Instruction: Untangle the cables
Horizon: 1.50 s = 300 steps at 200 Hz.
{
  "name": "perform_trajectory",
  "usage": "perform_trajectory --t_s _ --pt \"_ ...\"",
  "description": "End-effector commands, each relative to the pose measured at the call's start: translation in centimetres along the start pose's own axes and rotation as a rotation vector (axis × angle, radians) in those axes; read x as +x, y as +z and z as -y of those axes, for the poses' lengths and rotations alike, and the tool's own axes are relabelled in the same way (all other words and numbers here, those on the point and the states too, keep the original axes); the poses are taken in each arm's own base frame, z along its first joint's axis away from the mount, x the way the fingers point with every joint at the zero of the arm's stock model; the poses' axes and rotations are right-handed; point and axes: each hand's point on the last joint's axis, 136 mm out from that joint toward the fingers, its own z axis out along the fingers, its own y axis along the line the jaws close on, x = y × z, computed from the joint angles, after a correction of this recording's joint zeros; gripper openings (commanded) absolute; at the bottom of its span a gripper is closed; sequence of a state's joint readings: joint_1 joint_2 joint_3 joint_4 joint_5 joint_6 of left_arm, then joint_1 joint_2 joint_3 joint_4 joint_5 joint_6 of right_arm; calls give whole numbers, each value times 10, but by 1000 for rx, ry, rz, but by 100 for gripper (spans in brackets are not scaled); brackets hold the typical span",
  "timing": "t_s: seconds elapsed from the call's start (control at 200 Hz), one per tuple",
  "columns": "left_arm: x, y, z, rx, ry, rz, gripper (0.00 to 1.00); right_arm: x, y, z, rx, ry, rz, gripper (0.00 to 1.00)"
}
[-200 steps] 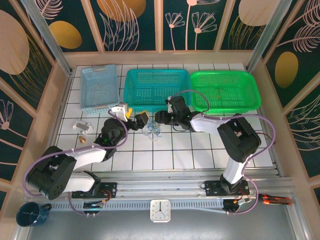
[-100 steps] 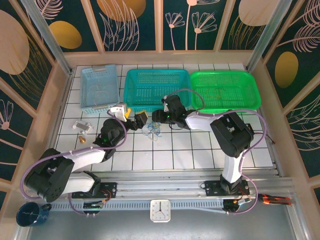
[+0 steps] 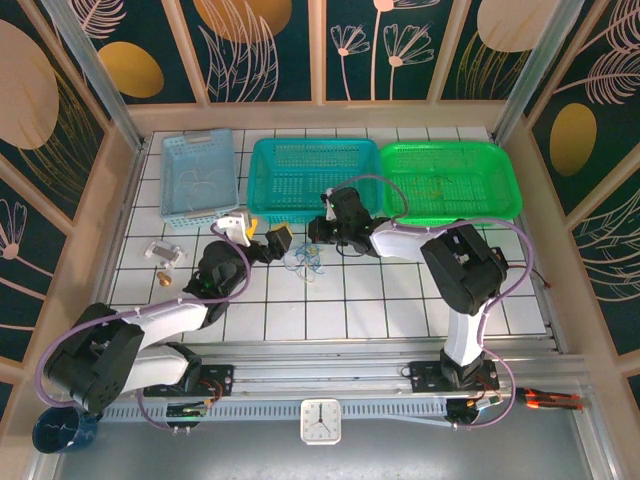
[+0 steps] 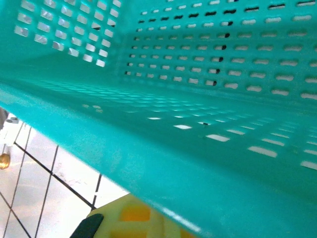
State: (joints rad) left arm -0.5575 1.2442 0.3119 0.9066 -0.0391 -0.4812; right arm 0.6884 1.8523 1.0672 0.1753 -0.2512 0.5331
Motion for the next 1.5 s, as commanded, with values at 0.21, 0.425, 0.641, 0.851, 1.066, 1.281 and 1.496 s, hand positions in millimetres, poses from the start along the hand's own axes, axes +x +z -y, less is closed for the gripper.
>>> perform_trajectory --t_s 0.21,0.425,0.641,0.851,1.066,1.281,1.496 --pt "24 5 2 40 107 -84 99 -44 -49 -62 -144 -52 109 0" --pt "35 19 8 78 139 -137 99 -53 -62 -79 -203 -48 126 0" --pt "41 37 19 143 132 -156 99 -50 -66 -90 -232 -53 124 0" --pt "44 55 23 171 103 -154 99 -45 -68 -107 -280 -56 107 0" --pt "65 65 22 194 81 -216 90 -67 -93 -134 -354 -71 158 0" --pt "83 59 12 177 68 -250 78 -103 -138 -158 -454 -75 253 0" --pt "101 56 4 166 62 -293 56 -126 -169 -153 -476 -59 328 0"
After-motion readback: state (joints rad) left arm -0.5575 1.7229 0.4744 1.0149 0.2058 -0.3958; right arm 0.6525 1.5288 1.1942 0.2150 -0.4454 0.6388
